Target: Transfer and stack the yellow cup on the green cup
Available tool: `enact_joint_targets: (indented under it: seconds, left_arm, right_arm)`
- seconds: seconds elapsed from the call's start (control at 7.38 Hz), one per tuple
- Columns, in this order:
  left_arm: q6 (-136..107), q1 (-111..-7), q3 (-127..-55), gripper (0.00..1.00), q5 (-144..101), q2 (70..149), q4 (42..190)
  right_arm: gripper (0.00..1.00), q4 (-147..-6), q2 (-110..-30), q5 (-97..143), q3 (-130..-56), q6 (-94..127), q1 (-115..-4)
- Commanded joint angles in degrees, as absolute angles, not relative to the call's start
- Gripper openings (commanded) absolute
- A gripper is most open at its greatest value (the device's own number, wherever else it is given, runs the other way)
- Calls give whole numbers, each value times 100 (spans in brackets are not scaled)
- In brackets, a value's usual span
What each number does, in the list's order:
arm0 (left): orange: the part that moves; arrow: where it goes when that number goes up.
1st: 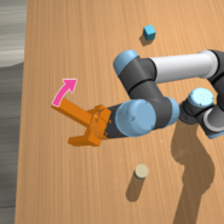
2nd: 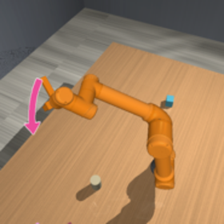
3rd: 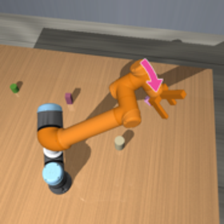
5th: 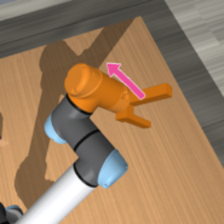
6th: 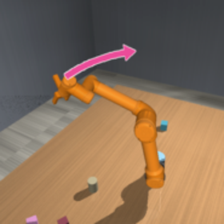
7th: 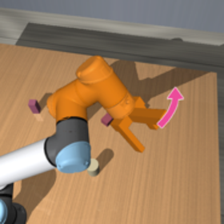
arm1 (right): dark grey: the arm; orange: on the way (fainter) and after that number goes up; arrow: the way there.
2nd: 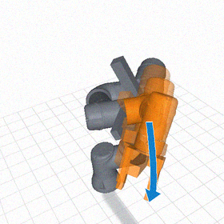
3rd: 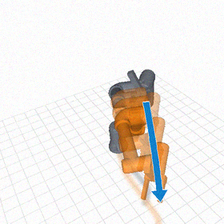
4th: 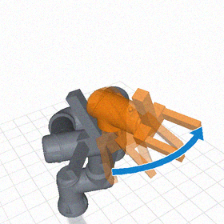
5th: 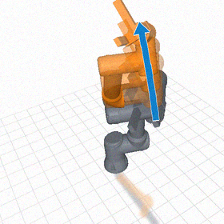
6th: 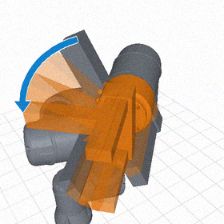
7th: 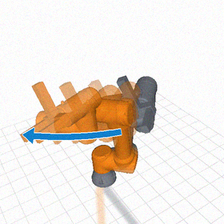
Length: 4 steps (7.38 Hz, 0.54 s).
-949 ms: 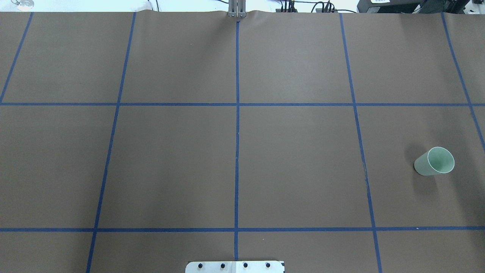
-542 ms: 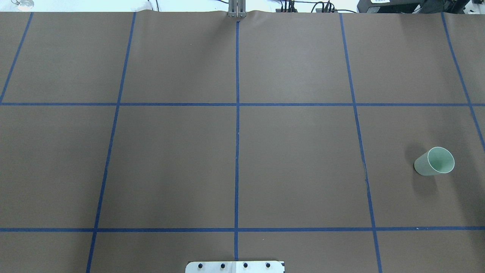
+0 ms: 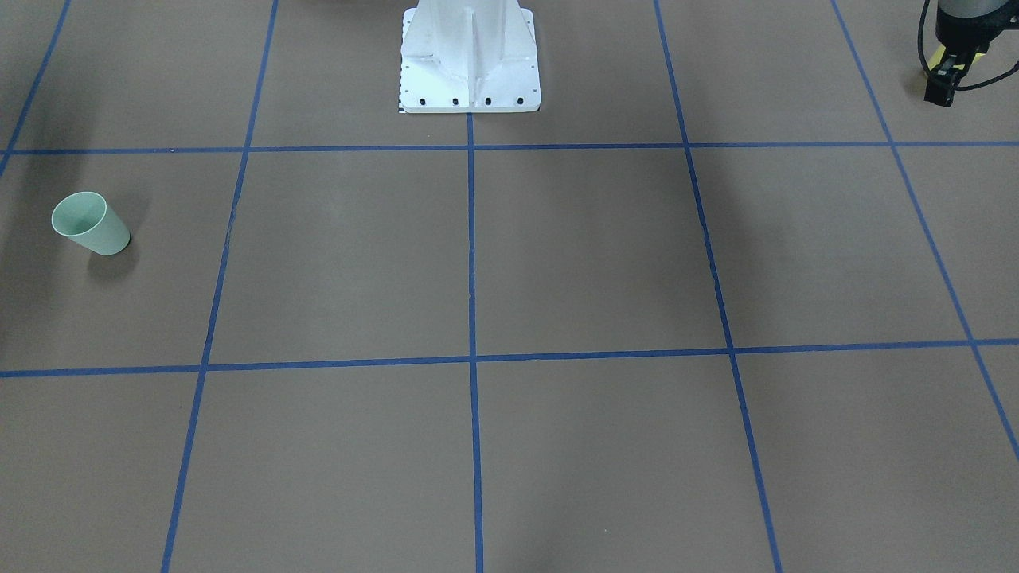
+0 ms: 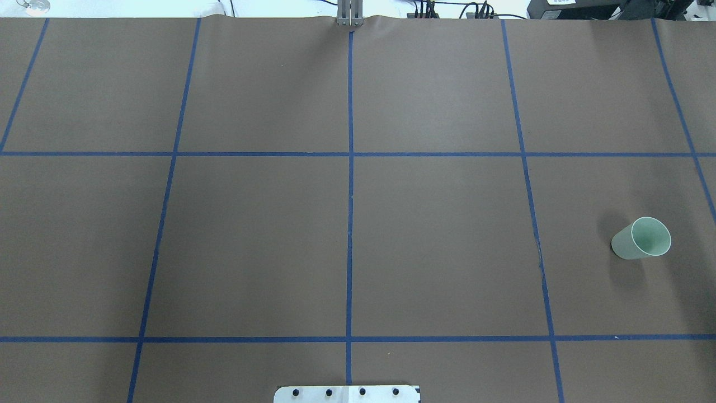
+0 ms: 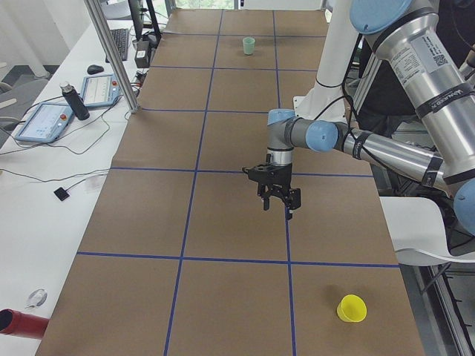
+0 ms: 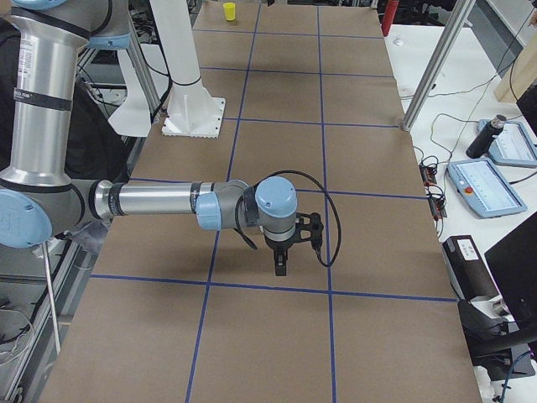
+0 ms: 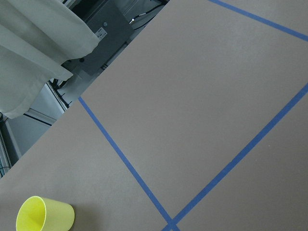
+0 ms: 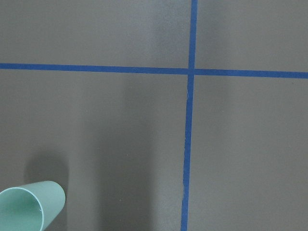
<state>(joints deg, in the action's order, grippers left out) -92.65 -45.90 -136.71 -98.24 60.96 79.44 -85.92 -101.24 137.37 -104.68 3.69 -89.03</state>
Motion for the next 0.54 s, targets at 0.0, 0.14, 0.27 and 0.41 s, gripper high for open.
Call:
enact_joint_targets:
  seconds: [0.0,0.14,0.27,0.41]
  left_arm:
    - [-10024,-4421,-13667,95,-9809,6484,7884]
    - [-10402,-4099,-13632,99,-9669,6556,7805]
    - [-11137,-3704,-13519,99,-9250,6652,7404]
    - [-11727,-3570,-13378,99,-9220,6766,7122]
  right_arm:
    - [99,-8587,-10125,13720,-10459,360,-8903]
    - [99,-8587,-10125,13728,-10459,360,-8903]
    - [99,-8587,-10125,13729,-10468,352,-8903]
    - [99,-8578,-10134,13729,-10468,343,-8903]
